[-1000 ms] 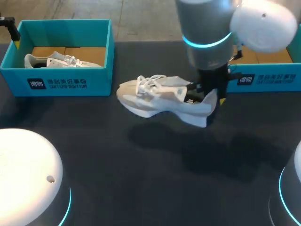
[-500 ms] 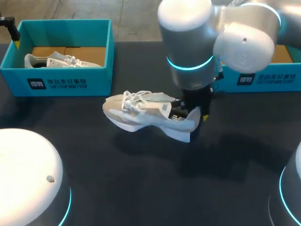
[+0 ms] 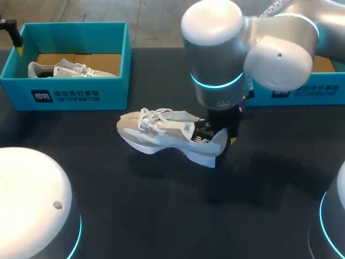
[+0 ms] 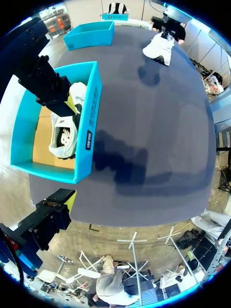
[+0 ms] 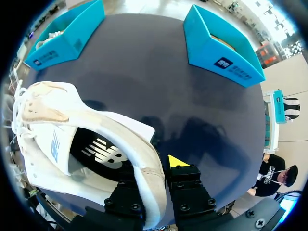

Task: Take the shoe out of the shoebox, open the shoe tongue, remove and reinsert the insole, then place the shoe into the shoebox

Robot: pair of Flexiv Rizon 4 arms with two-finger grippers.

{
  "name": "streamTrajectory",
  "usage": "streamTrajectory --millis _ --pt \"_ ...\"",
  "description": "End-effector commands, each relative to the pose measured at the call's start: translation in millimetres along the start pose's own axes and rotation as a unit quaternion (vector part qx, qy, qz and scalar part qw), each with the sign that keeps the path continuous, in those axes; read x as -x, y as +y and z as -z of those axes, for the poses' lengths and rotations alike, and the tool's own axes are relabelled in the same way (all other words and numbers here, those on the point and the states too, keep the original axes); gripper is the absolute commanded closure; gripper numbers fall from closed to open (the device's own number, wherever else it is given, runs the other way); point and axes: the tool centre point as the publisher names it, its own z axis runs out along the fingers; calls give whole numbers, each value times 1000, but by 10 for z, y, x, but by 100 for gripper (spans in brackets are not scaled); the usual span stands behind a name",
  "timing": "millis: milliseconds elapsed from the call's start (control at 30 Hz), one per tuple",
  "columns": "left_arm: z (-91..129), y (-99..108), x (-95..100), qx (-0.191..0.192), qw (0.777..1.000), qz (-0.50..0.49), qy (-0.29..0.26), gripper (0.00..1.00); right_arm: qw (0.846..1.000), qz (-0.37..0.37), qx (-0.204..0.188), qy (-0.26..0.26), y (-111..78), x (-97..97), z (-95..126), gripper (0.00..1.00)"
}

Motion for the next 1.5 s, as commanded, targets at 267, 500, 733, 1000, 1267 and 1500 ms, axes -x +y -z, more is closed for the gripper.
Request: streamTrajectory --millis 267,500,733,1000,1267,1500 --pt "4 -10 -1 1 1000 0 1 0 1000 -13 -19 20 -22 -63 -266 100" --pt "4 -10 -1 1 1000 0 1 0 999 -13 -24 29 -44 -84 -404 100" --pt "4 -10 -1 1 1000 0 1 0 999 -9 -34 33 -80 -91 -602 100" --pt "4 -10 -1 1 1000 0 1 0 999 -7 -37 38 -76 -83 -778 100" --pt "4 -10 -1 1 1000 0 1 0 998 -3 -50 40 -64 -134 -935 100" --pt "4 -10 -1 1 1000 0 1 0 998 -2 -59 34 -35 -164 -985 100"
